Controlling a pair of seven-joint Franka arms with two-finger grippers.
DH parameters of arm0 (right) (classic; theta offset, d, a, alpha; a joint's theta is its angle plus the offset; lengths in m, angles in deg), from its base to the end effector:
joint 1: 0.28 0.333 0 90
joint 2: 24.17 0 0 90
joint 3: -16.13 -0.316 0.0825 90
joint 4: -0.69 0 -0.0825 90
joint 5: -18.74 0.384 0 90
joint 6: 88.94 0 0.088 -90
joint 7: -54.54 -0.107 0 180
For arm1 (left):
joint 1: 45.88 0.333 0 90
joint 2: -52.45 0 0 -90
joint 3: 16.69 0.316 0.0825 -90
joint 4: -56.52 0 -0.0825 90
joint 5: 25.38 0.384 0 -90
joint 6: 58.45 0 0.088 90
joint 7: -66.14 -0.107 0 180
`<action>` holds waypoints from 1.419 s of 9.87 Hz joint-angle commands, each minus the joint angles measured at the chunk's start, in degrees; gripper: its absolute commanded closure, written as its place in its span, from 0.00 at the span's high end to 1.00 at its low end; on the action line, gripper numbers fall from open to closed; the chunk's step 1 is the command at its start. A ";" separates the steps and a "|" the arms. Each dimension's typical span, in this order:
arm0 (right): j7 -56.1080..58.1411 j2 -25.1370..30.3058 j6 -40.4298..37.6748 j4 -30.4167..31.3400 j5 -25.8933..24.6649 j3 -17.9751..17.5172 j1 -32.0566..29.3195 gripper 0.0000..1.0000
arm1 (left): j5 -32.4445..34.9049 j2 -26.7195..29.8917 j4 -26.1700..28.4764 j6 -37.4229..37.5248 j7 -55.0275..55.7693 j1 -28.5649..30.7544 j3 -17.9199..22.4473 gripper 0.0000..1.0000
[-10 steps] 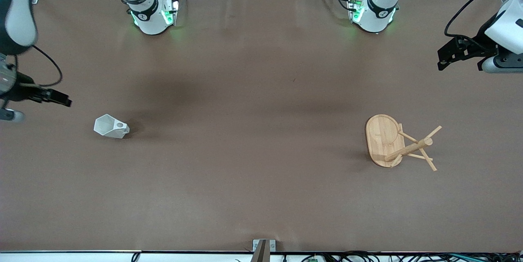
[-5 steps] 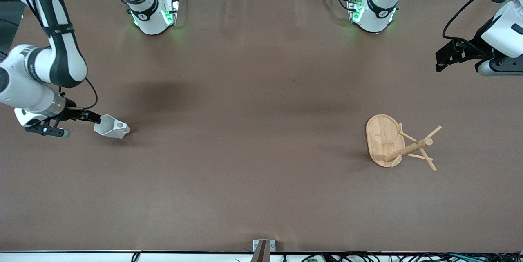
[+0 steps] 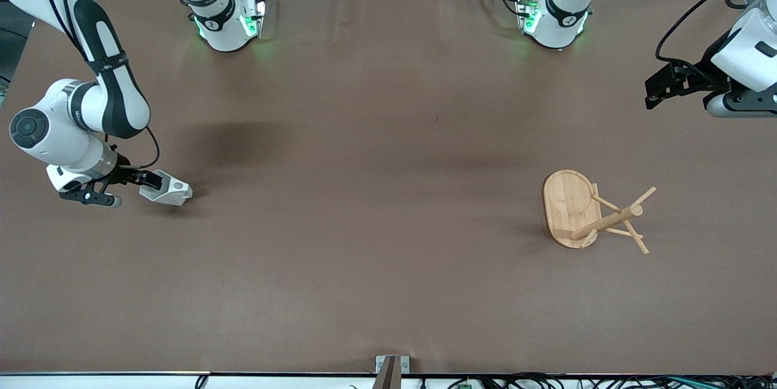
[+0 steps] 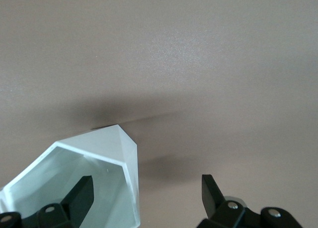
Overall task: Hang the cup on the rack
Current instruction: 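Close the right gripper on the white cup's rim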
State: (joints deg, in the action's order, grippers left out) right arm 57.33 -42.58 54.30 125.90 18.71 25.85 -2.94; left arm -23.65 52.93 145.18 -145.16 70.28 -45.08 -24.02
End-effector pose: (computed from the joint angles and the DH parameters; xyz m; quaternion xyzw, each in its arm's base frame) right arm 0.5469 -0.1202 0.2415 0.9965 -0.0791 -0.0046 0.0265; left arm 0.5431 -0.0591 0.6351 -0.9996 0.0202 0.0114 0.0167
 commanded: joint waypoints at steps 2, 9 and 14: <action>0.73 -1.19 1.61 0.56 0.56 -0.49 -0.59 0.68 | 0.64 -0.57 1.70 -0.74 -0.63 0.17 -0.23 1.00; 1.69 -0.14 0.73 -0.41 0.56 -0.58 -0.24 0.01 | 0.64 -0.57 2.22 -0.83 -0.63 0.26 -0.23 1.00; 0.03 1.71 -32.88 -23.31 6.24 -0.93 3.88 0.01 | -0.68 -1.27 1.79 -0.83 -0.02 -0.62 -0.23 1.00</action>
State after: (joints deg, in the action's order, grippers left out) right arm 58.09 -40.80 27.20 107.47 21.69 25.03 -0.45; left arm -23.81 52.55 145.65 -145.17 70.27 -45.19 -24.11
